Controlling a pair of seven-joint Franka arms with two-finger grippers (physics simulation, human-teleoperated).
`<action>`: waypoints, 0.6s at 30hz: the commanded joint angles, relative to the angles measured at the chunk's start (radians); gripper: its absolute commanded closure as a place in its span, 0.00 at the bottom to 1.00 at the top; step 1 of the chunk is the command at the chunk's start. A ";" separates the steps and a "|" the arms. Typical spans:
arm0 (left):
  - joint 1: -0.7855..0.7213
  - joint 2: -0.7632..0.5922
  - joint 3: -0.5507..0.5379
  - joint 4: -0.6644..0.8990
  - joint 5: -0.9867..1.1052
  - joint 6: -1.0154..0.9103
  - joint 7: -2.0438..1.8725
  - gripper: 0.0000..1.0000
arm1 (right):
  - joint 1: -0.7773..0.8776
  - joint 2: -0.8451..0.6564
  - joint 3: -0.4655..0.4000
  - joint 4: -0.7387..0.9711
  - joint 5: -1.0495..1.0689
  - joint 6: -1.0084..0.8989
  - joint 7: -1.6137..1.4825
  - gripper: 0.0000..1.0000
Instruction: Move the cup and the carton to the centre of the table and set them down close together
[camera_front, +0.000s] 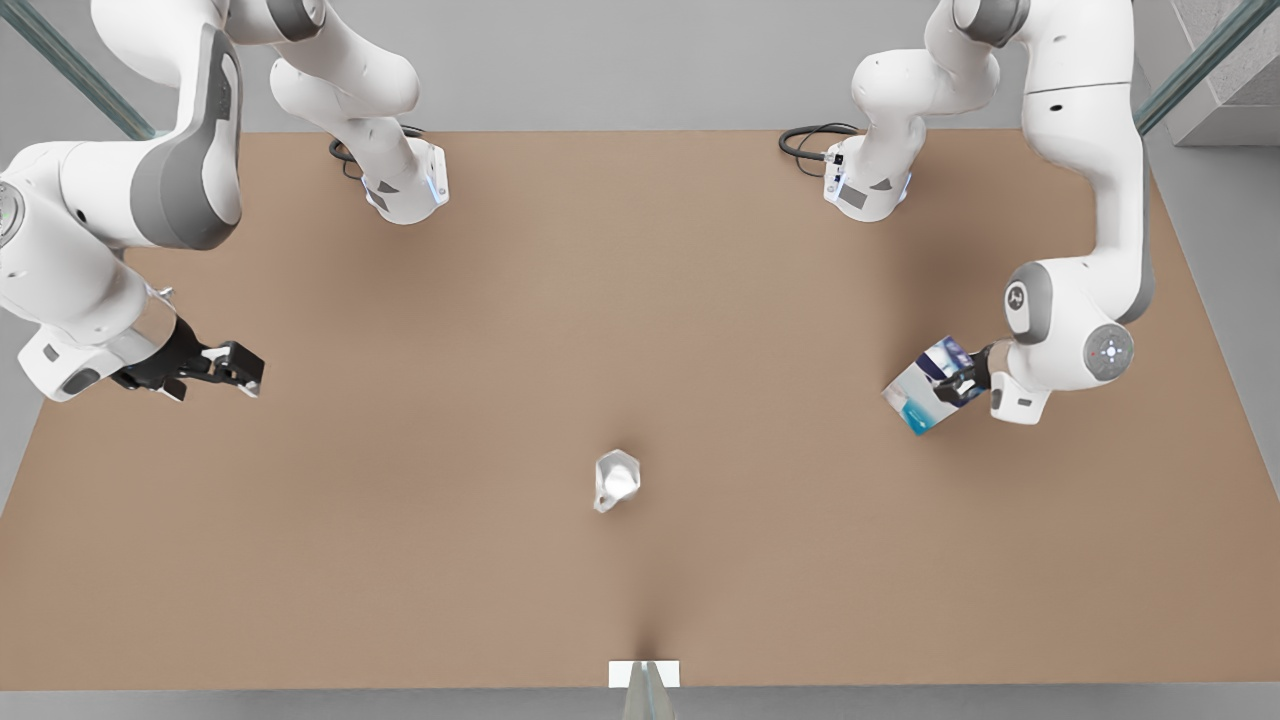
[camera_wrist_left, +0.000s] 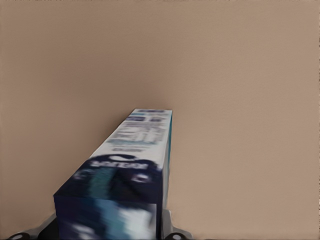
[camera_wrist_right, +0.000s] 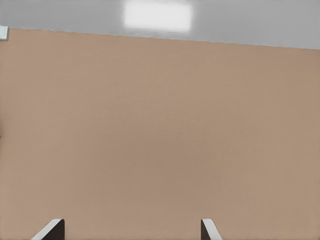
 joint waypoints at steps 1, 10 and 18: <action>0.000 0.000 0.001 0.000 0.000 0.000 0.000 0.30 | 0.002 0.000 -0.001 0.000 0.000 0.001 0.000 0.00; -0.001 -0.006 -0.001 0.003 -0.002 0.001 0.000 0.33 | 0.001 -0.001 0.000 0.002 0.000 -0.001 0.000 0.00; -0.010 -0.080 -0.214 0.068 -0.040 -0.134 -0.135 0.33 | -0.004 0.005 -0.026 -0.002 0.000 0.001 -0.006 0.00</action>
